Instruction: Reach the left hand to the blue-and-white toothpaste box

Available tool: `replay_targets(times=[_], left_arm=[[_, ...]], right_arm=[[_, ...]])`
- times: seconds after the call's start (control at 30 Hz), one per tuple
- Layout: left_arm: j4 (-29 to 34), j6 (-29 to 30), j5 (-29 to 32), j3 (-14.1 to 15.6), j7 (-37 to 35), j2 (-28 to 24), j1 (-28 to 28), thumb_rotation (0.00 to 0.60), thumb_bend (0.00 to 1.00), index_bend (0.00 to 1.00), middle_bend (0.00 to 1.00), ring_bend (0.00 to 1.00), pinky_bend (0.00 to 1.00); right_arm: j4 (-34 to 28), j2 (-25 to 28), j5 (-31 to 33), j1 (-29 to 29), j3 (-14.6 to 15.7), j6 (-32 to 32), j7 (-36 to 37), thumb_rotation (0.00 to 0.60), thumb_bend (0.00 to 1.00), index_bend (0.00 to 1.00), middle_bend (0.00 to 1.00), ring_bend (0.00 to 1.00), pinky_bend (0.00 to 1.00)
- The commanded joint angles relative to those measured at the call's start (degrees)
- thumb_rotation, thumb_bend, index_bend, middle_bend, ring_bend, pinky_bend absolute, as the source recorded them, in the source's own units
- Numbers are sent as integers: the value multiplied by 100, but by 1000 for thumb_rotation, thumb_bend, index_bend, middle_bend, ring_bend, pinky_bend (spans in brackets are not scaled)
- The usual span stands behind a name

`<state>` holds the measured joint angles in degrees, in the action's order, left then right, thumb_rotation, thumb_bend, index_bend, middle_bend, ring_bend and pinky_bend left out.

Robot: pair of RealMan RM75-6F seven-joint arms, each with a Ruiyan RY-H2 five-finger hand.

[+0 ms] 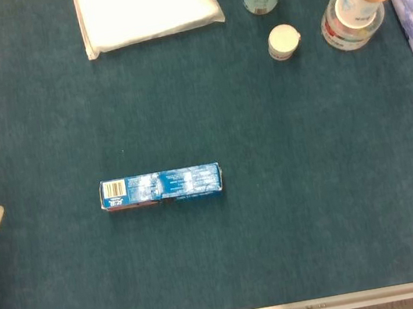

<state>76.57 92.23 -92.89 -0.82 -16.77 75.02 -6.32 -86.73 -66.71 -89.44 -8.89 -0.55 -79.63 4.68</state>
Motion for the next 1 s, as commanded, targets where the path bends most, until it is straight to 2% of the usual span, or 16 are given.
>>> replay_targets(times=[0.03, 1.0], left_arm=[[6, -4, 2, 2, 18, 1, 4, 600, 189, 504, 444, 288, 435], [45, 17, -46, 25, 107, -46, 37, 600, 188, 501, 434, 285, 434]], right_arm=[[3, -3, 2, -3, 0, 8, 1, 600, 0, 389, 293, 159, 378], [80, -58, 13, -51, 0, 84, 58, 600, 0, 389, 295, 159, 378]])
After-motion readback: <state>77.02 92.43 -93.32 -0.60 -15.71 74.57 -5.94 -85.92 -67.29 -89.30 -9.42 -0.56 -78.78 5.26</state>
